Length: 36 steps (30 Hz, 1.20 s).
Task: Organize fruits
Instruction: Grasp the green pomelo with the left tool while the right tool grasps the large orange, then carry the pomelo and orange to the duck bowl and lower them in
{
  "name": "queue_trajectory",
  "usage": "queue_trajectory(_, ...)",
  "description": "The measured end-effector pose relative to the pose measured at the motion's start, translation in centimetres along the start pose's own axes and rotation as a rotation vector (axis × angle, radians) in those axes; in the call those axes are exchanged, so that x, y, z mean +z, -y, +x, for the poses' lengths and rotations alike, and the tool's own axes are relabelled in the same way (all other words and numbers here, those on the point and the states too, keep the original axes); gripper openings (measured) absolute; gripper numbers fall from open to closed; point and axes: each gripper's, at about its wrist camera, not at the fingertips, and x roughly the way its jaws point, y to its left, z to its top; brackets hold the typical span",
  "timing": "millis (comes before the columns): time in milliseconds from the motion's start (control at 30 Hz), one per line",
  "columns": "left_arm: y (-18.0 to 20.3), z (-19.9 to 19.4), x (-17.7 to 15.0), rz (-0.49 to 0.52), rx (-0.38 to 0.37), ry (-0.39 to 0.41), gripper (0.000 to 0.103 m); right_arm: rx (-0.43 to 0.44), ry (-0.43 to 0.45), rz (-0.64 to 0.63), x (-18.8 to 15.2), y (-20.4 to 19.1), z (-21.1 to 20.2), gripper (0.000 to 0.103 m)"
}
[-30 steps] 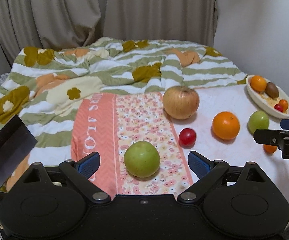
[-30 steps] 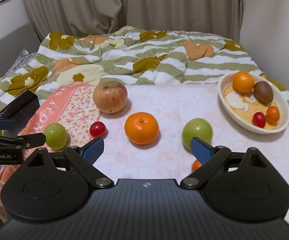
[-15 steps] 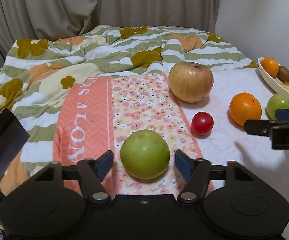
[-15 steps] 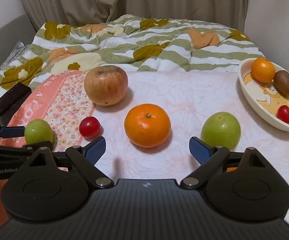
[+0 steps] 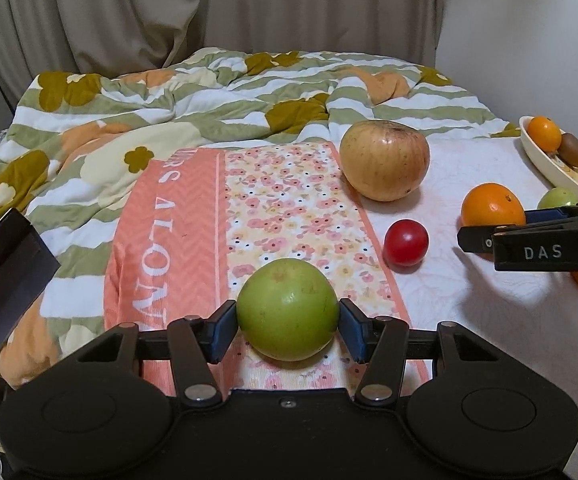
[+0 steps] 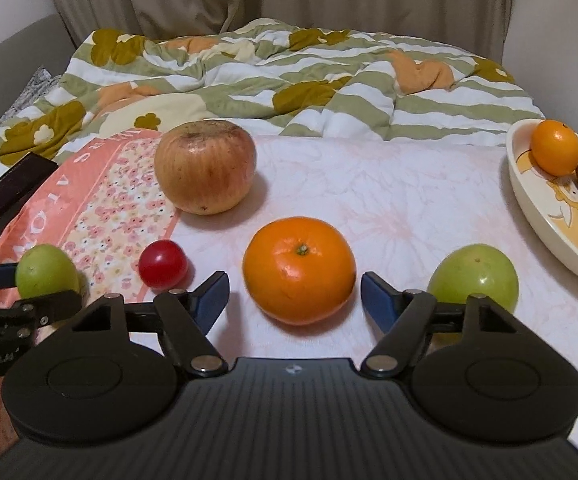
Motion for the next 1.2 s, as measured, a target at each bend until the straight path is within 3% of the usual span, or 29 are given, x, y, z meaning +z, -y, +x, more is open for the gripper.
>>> queue_trajectory(100,-0.1,-0.3,-0.1,-0.013,-0.003,-0.002,0.058,0.013,-0.005,0.006,0.3,0.2,0.3,0.076)
queue_trajectory(433,-0.3,-2.8,-0.3,-0.06,0.019,0.038,0.058,0.032,0.018,-0.022,0.3,-0.2,-1.7,0.075)
queue_trajectory(800,1.5,-7.6,-0.2,-0.056,0.002,0.122,0.058,0.047,0.072,-0.042,-0.4,-0.3,-7.2,0.075)
queue_trajectory(1200,5.7,-12.2,0.9,-0.022,-0.048,0.204,0.058,0.006,0.122,0.005,-1.3,3.5,-14.5,0.075)
